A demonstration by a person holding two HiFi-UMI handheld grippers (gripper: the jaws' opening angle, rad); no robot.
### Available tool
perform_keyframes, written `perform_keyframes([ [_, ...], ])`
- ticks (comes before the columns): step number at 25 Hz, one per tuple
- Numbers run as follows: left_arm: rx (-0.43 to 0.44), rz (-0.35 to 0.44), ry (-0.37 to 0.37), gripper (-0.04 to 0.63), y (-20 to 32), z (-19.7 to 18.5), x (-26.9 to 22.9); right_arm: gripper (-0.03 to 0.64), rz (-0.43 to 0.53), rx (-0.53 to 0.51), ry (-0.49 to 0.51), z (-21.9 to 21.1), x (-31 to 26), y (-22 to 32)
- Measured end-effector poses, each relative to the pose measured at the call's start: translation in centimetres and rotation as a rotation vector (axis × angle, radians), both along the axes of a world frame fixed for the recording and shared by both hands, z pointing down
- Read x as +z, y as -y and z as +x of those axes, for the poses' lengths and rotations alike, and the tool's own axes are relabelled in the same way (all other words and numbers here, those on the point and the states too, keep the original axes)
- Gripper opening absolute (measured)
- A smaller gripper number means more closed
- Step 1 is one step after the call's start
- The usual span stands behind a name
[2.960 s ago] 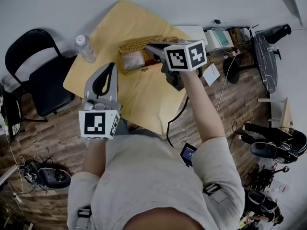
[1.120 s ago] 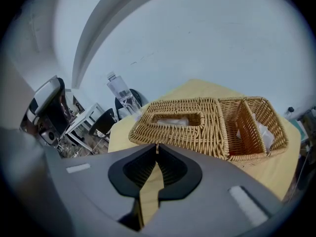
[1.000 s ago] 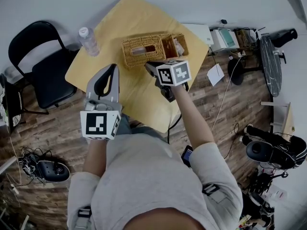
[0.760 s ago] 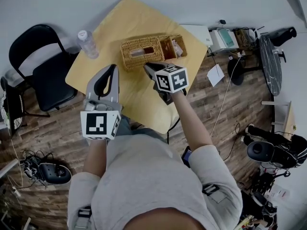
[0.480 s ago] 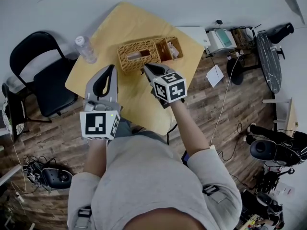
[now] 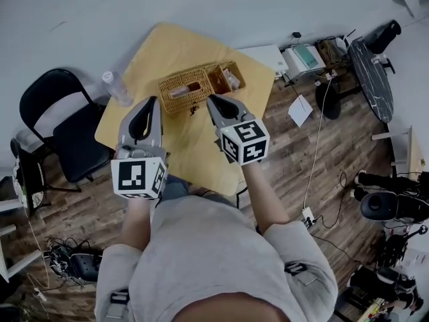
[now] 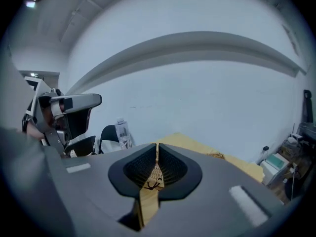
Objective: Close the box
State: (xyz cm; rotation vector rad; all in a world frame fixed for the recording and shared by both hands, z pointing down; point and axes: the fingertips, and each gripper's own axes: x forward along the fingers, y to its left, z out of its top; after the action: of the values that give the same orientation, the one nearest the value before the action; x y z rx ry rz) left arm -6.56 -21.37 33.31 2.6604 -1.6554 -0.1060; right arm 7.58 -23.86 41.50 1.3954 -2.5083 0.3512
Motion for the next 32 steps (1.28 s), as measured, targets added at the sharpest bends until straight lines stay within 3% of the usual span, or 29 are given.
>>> perform_keyframes([
  [14, 0.044, 0.052, 0.004, 0.058, -1.0, 2.0, -2.9, 0.020, 0.222, 0.105, 0.028, 3.9, -8.6, -3.4],
  [32, 0.024, 0.100, -0.004, 0.058, -3.7, 3.4, -5.1, 0.020, 0.394, 0.217, 0.019, 8.7, -14.5, -8.2],
])
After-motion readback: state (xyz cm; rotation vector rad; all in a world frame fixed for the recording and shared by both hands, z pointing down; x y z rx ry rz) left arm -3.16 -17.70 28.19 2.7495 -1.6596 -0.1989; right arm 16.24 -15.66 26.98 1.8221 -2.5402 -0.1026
